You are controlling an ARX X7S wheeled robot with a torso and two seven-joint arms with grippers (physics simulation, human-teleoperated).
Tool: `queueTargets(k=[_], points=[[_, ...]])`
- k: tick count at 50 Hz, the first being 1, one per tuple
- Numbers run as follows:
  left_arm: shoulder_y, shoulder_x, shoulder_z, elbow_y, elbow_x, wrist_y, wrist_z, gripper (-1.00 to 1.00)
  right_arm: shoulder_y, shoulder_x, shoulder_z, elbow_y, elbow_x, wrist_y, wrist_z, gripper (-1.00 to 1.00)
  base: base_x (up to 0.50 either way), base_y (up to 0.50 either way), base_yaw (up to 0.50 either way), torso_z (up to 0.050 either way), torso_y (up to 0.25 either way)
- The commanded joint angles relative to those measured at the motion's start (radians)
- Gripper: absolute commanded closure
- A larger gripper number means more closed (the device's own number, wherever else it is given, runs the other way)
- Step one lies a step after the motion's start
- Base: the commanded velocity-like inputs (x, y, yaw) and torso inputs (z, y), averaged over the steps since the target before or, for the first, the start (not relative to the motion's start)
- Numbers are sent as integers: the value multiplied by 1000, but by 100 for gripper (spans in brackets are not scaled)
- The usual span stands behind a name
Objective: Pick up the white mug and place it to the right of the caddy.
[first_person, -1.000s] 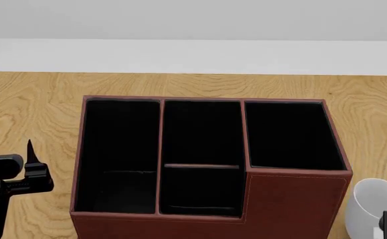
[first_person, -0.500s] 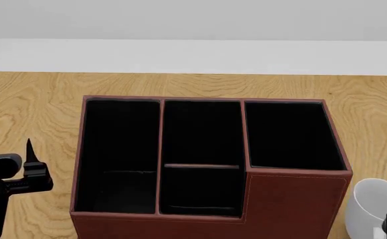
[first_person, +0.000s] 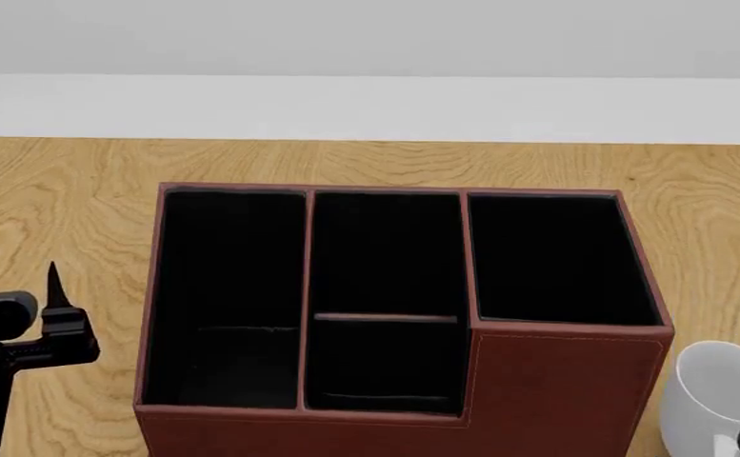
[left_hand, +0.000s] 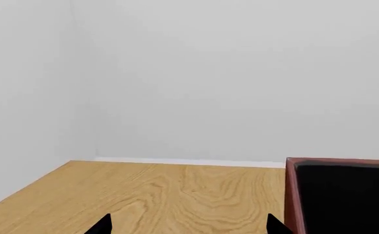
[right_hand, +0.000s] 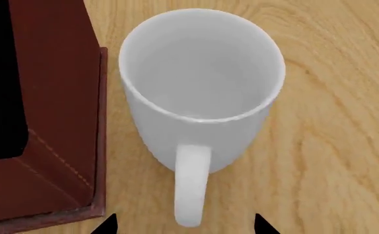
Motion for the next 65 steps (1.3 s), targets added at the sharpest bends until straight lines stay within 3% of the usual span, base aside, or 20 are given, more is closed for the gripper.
queueTargets(k=[1,27,65], points=[[1,-3,-1,5,-4,0,-1,-100,-103,23,50,-194,51,76,19,-100,0,0,0,0,0],[6,-7,3,22,-10,-8,-6,-100,-204,37,125,-495,138,200,67,-100,0,0,0,0,0],[15,-13,10,50,-19,-23,-16,-100,-318,30,186,-731,217,238,89,-100,0,0,0,0,0]])
